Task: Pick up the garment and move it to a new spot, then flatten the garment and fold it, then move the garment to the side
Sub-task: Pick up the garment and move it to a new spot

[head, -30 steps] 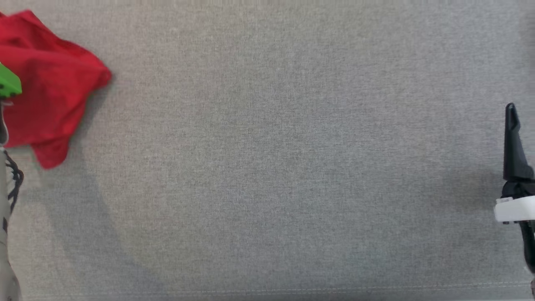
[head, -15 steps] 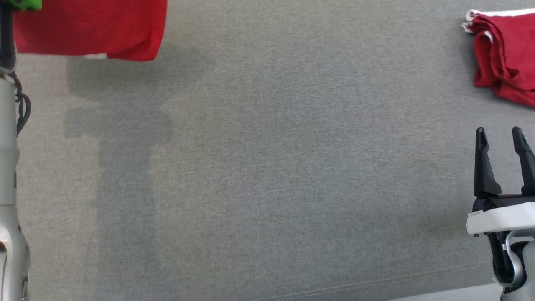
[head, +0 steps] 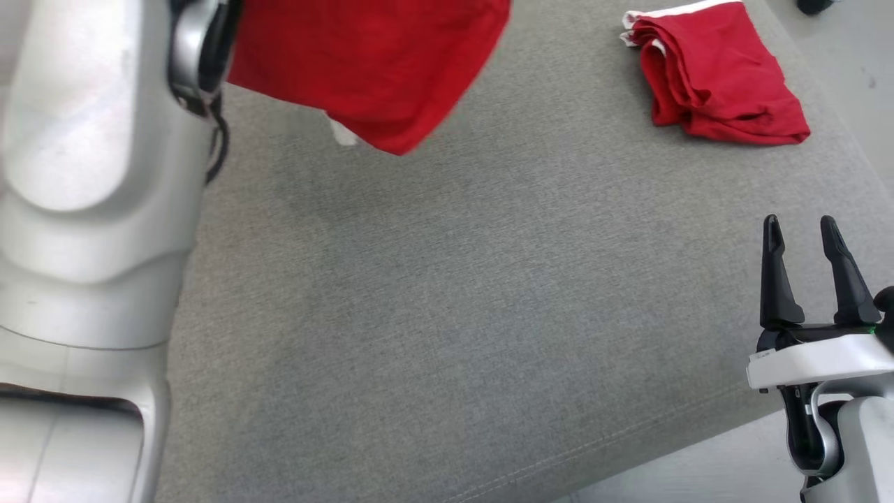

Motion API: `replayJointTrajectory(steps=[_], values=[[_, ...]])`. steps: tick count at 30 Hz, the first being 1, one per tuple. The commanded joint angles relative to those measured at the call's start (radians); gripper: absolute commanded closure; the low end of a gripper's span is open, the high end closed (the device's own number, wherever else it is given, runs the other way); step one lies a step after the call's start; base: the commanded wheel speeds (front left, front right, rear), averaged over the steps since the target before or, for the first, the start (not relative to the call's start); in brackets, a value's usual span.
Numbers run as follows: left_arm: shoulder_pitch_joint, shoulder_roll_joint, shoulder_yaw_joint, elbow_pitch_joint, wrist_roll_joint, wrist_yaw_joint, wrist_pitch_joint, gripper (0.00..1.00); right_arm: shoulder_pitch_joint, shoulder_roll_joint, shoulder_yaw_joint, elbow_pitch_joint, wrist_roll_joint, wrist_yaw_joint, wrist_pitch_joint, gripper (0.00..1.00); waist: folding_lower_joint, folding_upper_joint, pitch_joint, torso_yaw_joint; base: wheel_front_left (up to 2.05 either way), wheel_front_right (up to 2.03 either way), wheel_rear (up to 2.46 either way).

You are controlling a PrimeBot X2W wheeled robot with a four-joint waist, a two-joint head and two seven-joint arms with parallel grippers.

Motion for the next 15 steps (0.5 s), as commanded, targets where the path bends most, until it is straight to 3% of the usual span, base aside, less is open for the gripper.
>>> replayJointTrajectory(steps=[1,5,12,13,15], values=[[0.033,-0.01,-0.013,0.004,0.0,-0.003,-0.001,1.0,-0.006,0.005,0.002,-0.001,0.003,-0.002,-0.004,0.0,0.0,-0.0001,-0.004,-0.05,0.0,0.0,0.0],[0.091,-0.045,-0.055,0.027,-0.013,-0.006,-0.019,1.0,-0.008,0.019,0.007,-0.005,0.002,-0.002,-0.004,0.0,0.0,-0.0001,0.001,-0.063,0.0,0.0,0.0],[0.291,-0.077,-0.086,0.091,-0.063,0.026,-0.09,0.98,-0.007,0.033,0.017,-0.004,0.003,-0.002,-0.004,0.0,0.0,-0.0001,0.004,-0.065,0.0,0.0,0.0],[0.324,-0.081,-0.094,0.101,-0.067,0.031,-0.105,0.82,-0.004,0.034,0.015,-0.004,0.002,-0.002,-0.004,0.0,0.0,-0.0001,0.003,-0.063,0.0,0.0,0.0],[0.384,-0.085,-0.114,0.122,-0.075,0.035,-0.123,0.59,0.0,0.035,0.014,-0.005,0.001,-0.002,-0.004,0.0,0.0,-0.0001,0.002,-0.057,0.0,0.0,0.0]])
